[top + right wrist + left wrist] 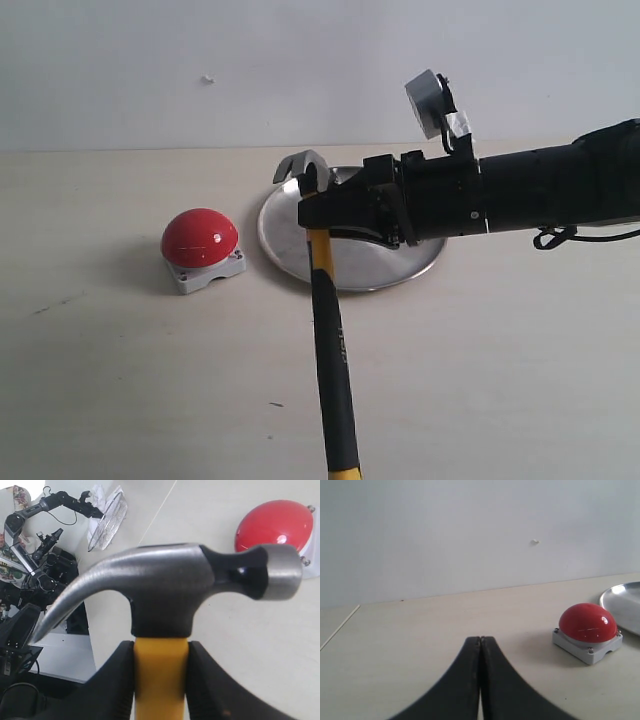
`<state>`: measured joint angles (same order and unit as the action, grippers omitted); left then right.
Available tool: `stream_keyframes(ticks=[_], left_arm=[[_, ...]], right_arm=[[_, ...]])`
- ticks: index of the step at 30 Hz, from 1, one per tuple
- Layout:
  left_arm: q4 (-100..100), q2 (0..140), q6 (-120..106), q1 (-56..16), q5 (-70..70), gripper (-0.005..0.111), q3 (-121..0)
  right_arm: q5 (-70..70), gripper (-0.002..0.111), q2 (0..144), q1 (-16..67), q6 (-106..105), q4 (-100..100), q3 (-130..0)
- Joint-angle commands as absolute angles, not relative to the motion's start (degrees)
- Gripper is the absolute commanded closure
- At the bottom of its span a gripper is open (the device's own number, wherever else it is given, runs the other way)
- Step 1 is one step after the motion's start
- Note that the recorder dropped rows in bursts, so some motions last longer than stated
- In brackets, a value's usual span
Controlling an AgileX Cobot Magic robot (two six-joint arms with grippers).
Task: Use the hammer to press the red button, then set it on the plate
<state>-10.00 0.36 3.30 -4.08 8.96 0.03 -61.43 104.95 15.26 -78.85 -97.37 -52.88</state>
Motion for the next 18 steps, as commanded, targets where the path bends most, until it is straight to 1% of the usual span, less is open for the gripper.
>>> stream_keyframes(ticks=[1, 9, 18], left_arm=[[-10.0, 0.0, 3.3, -3.9, 8.7, 0.106, 0.0], [-10.0, 0.0, 3.3, -3.9, 8.7, 0.106, 0.0], [-10.0, 0.0, 3.3, -3.9, 8.7, 0.106, 0.0]], right_arm=[[-64.3, 0.108, 104.1, 15.3, -79.4, -99.9, -54.3], [-64.6, 0.108, 104.1, 15.3, -74.0, -99.9, -57.6], [-61.1, 0.108, 104.1, 15.3, -71.8, -99.9, -58.3]])
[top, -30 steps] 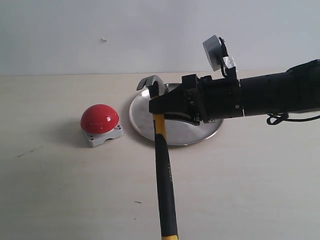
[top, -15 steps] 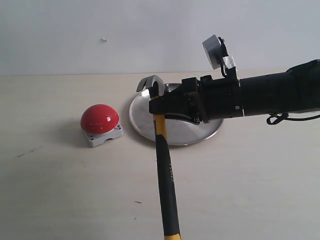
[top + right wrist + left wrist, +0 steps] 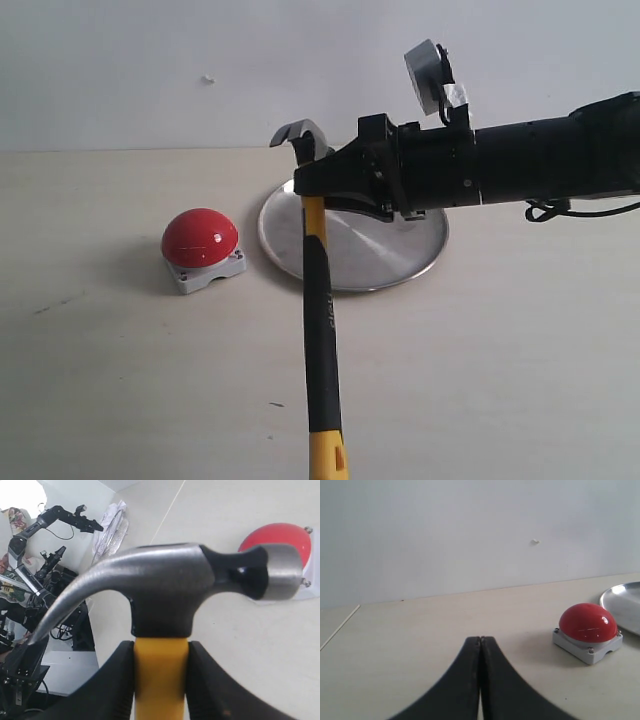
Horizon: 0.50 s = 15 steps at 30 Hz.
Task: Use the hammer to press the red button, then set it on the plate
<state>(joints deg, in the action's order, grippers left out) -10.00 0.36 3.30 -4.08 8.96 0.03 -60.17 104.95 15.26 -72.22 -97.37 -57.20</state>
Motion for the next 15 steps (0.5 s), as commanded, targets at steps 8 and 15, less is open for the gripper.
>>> stream_keyframes(ticks=[8, 15], left_arm=[[-6.2, 0.0, 12.5, -3.9, 4.3, 0.106, 0.0], [-5.5, 0.0, 24.9, -3.9, -3.2, 0.106, 0.0]], right_arm=[[-57.8, 0.108, 104.1, 15.3, -71.8, -99.9, -61.0], [-56.1, 0.108, 104.1, 15.3, -71.8, -99.9, -61.0]])
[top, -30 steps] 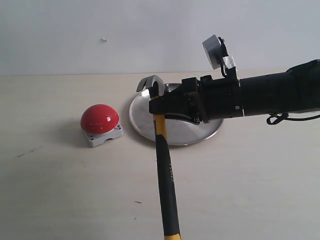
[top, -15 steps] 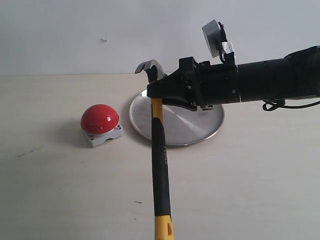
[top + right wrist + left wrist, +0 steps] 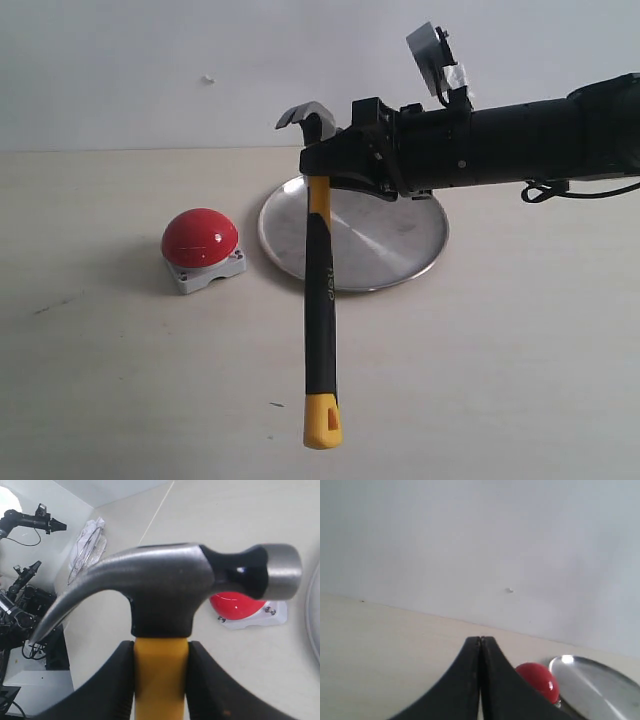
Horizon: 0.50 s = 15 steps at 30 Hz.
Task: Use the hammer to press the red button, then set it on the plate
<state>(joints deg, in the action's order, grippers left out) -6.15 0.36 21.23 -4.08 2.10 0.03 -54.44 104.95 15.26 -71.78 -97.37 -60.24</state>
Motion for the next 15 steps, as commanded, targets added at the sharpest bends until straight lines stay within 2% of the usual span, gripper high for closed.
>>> stream_keyframes(ticks=[1, 4, 6, 8, 12, 15], left_arm=[[-5.5, 0.0, 26.0, -3.9, -3.8, 0.106, 0.0], [-6.6, 0.0, 34.9, -4.0, -12.7, 0.107, 0.0], [-13.6, 3.3, 41.8, -4.0, -12.2, 0.107, -0.6], [-30.4, 8.9, 57.8, -4.5, -13.0, 0.107, -4.0], [-74.7, 25.3, 94.2, -5.4, -25.0, 0.107, -16.1], [-96.9, 37.0, 113.6, -5.4, -29.1, 0.107, -25.6]], right_arm=[[-56.1, 0.108, 104.1, 15.3, -71.8, -99.9, -61.0], [-55.4, 0.108, 104.1, 15.3, -71.8, -99.9, -61.0], [-54.6, 0.108, 104.1, 15.3, -71.8, -99.9, -61.0], [-54.3, 0.108, 104.1, 15.3, -71.8, -99.9, -61.0], [-54.3, 0.108, 104.1, 15.3, -71.7, -99.9, -61.0], [-53.4, 0.108, 104.1, 15.3, -70.8, -99.9, -61.0]])
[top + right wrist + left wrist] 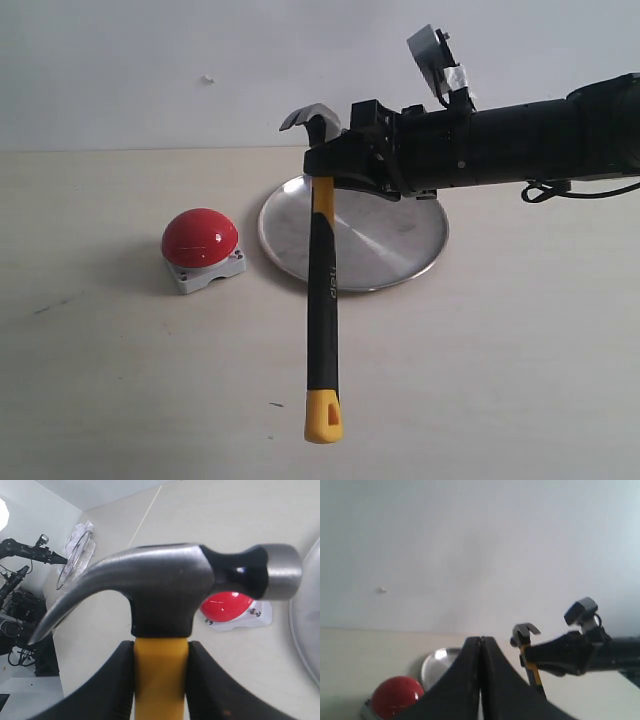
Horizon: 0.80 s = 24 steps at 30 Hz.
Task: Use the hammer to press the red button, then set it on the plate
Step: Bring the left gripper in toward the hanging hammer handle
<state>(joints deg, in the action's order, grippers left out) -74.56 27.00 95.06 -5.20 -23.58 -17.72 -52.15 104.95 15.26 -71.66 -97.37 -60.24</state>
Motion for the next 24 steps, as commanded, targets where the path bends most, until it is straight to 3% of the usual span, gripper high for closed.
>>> stream_keyframes(ticks=[1, 12, 15, 20, 24], left_arm=[[-99.9, 39.6, 116.2, -5.4, -31.4, 0.107, -27.6], [-99.9, 63.4, 113.0, -5.4, -44.6, 0.104, -34.9], [-99.9, 68.6, 112.1, -5.4, -48.4, 0.091, -36.2], [-99.9, 74.5, 114.1, -7.9, -53.1, 0.057, -39.8], [-99.9, 77.8, 114.5, -13.3, -51.5, 0.054, -43.1]], right_arm=[[-52.2, 0.108, 104.1, 15.3, -70.0, -99.9, -61.0], [-46.4, 0.108, 104.1, 15.3, -67.5, -99.9, -63.1], [-46.5, 0.108, 104.1, 15.3, -66.9, -99.9, -64.5], [-44.5, 0.108, 104.1, 15.3, -66.7, -99.9, -64.9], [-42.4, 0.108, 104.1, 15.3, -66.7, -99.9, -64.9]])
